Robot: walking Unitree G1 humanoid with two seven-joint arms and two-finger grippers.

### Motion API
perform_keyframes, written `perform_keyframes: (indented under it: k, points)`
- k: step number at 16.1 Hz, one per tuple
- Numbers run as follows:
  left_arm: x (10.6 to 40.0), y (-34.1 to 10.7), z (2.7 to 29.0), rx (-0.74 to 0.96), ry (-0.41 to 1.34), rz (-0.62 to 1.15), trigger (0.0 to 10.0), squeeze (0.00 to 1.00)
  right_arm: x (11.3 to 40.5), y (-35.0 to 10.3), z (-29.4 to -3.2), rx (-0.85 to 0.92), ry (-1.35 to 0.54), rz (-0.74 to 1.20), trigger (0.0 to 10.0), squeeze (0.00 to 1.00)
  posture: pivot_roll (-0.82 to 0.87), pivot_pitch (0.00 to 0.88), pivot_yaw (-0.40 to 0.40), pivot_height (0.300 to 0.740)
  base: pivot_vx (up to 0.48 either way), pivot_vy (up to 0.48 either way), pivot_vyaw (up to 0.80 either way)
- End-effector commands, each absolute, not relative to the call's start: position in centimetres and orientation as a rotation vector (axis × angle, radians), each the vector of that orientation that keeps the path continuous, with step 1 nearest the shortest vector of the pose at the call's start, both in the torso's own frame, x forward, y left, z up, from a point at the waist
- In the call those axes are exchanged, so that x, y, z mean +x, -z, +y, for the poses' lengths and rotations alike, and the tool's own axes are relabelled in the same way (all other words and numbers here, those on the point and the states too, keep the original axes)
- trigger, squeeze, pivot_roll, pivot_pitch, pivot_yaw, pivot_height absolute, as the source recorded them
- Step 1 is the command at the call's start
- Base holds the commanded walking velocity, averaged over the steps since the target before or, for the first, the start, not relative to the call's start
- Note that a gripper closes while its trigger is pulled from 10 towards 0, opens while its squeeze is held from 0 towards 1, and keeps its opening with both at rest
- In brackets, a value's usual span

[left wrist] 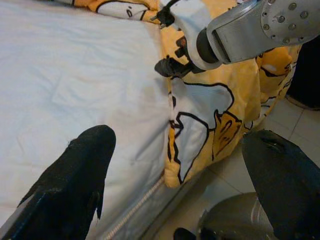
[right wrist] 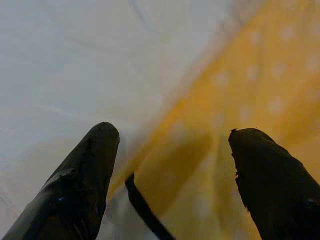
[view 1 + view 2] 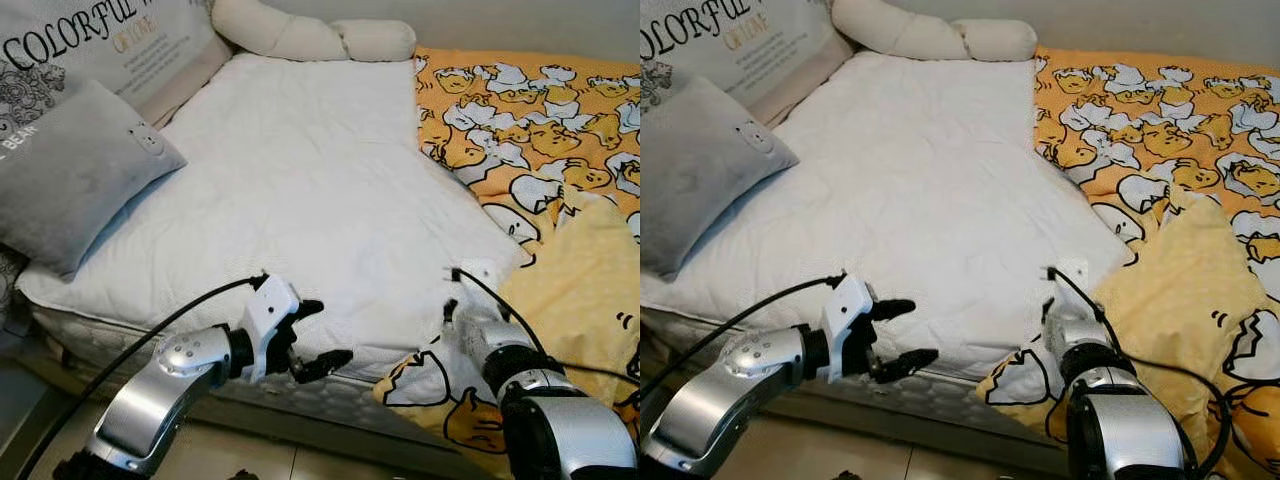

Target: Clean up the room

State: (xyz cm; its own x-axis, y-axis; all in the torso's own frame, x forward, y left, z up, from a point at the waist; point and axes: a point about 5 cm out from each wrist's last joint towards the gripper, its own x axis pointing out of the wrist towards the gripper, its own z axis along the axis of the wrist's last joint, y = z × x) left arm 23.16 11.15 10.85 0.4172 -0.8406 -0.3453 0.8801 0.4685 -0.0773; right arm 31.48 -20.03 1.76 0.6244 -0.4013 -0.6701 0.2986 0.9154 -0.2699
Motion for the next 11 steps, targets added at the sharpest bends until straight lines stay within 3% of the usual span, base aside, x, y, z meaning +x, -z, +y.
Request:
perform_keyframes:
  k: [1, 3, 4, 5, 6, 11]
  points:
    - [23.2, -11.3, 11.2, 0.138, 1.08, 0.347, 10.0, 0.0, 31.5, -1.8, -20.0, -0.097, 0.43, 0.804, 10.0, 0.0, 0.03, 0.0, 0.019, 0.74, 0.0, 0.0, 0.0]
    - [23.2, -11.3, 11.1, 0.138, 1.081, 0.348, 10.0, 0.0, 31.1, -1.2, -20.0, 0.013, 0.425, 0.821, 10.0, 0.0, 0.02, 0.0, 0.019, 0.74, 0.0, 0.0, 0.0]
    - [23.2, -11.4, 11.0, 0.138, 1.084, 0.349, 10.0, 0.0, 30.9, -0.9, -19.9, 0.063, 0.407, 0.839, 4.2, 0.0, 0.02, 0.0, 0.019, 0.74, 0.0, 0.0, 0.0]
    - [23.2, -11.4, 11.0, 0.139, 1.085, 0.349, 10.0, 0.0, 30.8, -0.7, -19.8, 0.093, 0.396, 0.845, 3.0, 0.0, 0.02, 0.0, 0.019, 0.74, 0.0, 0.0, 0.0]
    - [23.4, -11.4, 11.0, 0.139, 1.086, 0.348, 10.0, 0.0, 30.5, -0.4, -19.8, 0.156, 0.383, 0.855, 0.0, 0.0, 0.02, 0.0, 0.017, 0.74, 0.0, 0.0, 0.0]
    - [23.2, -11.3, 11.0, 0.141, 1.101, 0.362, 10.0, 0.0, 30.0, 0.0, -20.6, 0.176, 0.369, 0.876, 0.0, 0.0, 0.04, 0.0, 0.004, 0.74, 0.0, 0.0, 0.0]
